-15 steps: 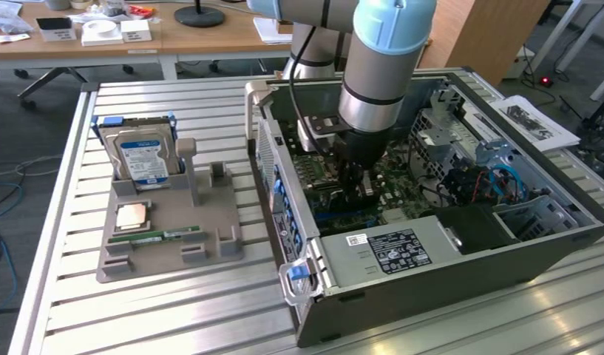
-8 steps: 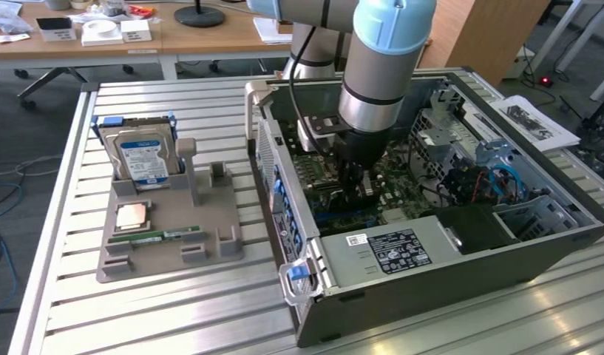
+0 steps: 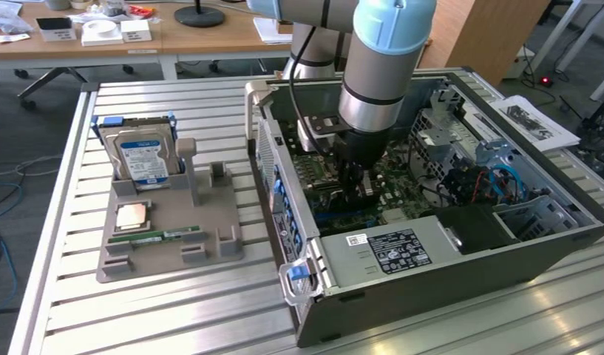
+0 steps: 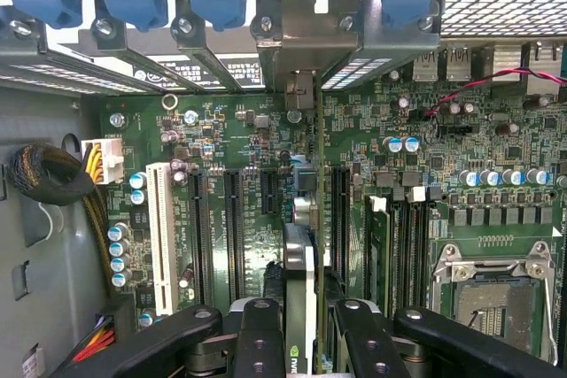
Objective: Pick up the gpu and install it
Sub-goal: 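Insert the gpu into the slot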
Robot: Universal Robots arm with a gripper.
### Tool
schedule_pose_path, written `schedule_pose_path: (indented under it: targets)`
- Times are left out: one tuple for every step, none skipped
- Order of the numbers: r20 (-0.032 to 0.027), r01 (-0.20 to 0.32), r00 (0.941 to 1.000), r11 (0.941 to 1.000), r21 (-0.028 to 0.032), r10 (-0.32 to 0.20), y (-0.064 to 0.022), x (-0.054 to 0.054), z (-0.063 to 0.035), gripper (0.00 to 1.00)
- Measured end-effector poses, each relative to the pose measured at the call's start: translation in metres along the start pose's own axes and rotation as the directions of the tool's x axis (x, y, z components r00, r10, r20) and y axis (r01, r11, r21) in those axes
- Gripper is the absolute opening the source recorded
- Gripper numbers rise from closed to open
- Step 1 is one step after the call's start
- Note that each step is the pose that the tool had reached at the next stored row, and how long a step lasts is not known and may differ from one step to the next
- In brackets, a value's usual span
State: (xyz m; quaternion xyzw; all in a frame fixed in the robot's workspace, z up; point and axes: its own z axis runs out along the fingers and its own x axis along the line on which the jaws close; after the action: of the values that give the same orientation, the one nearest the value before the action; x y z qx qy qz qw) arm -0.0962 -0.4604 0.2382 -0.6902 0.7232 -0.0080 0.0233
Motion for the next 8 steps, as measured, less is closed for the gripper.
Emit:
schedule_pose_path:
  targets:
    - [0.0003, 0.000, 1.0000, 1.0000, -0.0001, 0.000, 0.0000, 0.0000, 0.0001, 0.27]
    - [0.0019, 0.000, 1.0000, 1.0000, 0.0003, 0.000, 0.0002, -0.0001, 0.0007, 0.27]
    - [0.0011, -0.001, 1.0000, 1.0000, 0.0003, 0.001, 0.0002, -0.0001, 0.0005, 0.28]
    - [0.0005, 0.000, 1.0000, 1.0000, 0.0002, 0.000, 0.0001, -0.0001, 0.0002, 0.33]
    - [0.0003, 0.000, 1.0000, 1.0000, 0.0001, 0.000, 0.0001, 0.0000, 0.0002, 0.33]
    - [0.0002, 0.000, 1.0000, 1.0000, 0.0000, 0.000, 0.0000, 0.0000, 0.0001, 0.40]
    - [0.0002, 0.000, 1.0000, 1.0000, 0.0001, 0.000, 0.0000, 0.0000, 0.0001, 0.40]
    - [0.0002, 0.000, 1.0000, 1.0000, 0.0000, 0.000, 0.0000, 0.0000, 0.0001, 0.40]
